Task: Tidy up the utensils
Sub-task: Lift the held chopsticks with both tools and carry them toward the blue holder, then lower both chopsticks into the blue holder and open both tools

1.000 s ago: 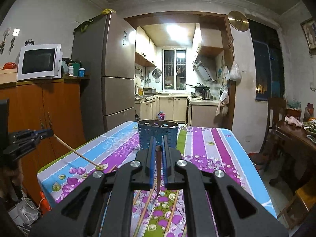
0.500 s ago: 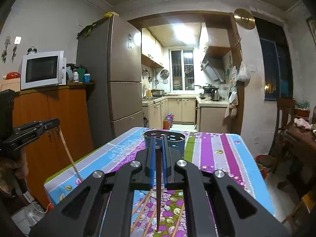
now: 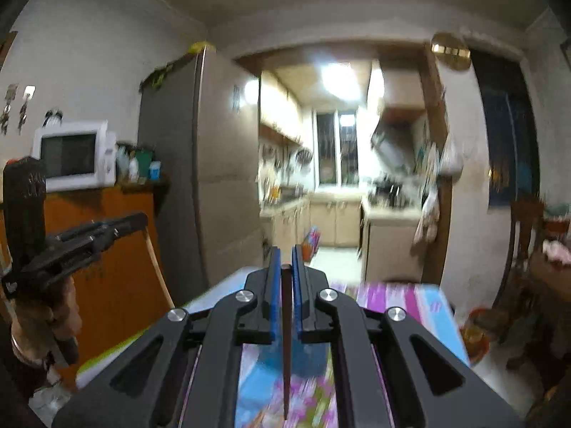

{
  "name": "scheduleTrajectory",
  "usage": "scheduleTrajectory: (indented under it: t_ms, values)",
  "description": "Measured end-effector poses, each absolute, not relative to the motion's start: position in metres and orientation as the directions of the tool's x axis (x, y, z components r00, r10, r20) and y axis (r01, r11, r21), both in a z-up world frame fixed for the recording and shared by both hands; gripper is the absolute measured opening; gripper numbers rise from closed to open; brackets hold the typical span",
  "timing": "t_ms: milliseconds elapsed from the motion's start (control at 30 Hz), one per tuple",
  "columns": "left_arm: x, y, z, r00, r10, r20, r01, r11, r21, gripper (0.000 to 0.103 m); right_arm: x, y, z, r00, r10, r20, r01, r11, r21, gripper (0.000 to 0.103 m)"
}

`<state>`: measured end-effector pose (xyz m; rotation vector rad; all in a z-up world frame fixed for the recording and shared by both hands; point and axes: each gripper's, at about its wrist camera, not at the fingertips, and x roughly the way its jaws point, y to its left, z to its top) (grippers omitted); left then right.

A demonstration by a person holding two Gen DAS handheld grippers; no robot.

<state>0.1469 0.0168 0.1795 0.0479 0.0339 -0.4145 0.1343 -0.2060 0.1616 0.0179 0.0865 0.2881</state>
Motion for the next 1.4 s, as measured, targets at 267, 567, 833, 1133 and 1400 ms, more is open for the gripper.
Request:
scheduleTrajectory:
  t_ms: [267,567,833,1133,1400]
  values:
    - [0.235,-0.016,0.209,0.927,-0.366,0.085,0.365,0.931,0.024,0.007,0.221,-0.208,0.193,0.984,0.17,0.05,-0.172,0.984,0.047,0.005]
    - [0.323,-0.017,0.125,0.934,-0.356,-0.043,0.353,0.934,-0.061,0.007,0.303,-0.212,0.111,0.987,0.123,-0.103,-0.107,0.983,0.149,0.005]
    - [0.341,-0.01,0.07,0.928,-0.343,-0.147,0.338,0.939,-0.061,0.007,0.324,-0.206,0.059,0.952,0.183,-0.245,-0.12,0.961,0.251,0.006]
    - [0.284,0.061,0.12,0.967,-0.255,-0.005,0.251,0.955,-0.161,0.01,0.272,-0.263,0.081,0.986,0.028,-0.167,0.011,0.973,0.229,0.043]
    - [0.161,0.137,0.138,0.994,-0.093,0.057,0.097,0.993,-0.068,0.014,0.145,-0.331,0.098,0.994,-0.07,-0.08,0.083,0.979,0.183,0.059]
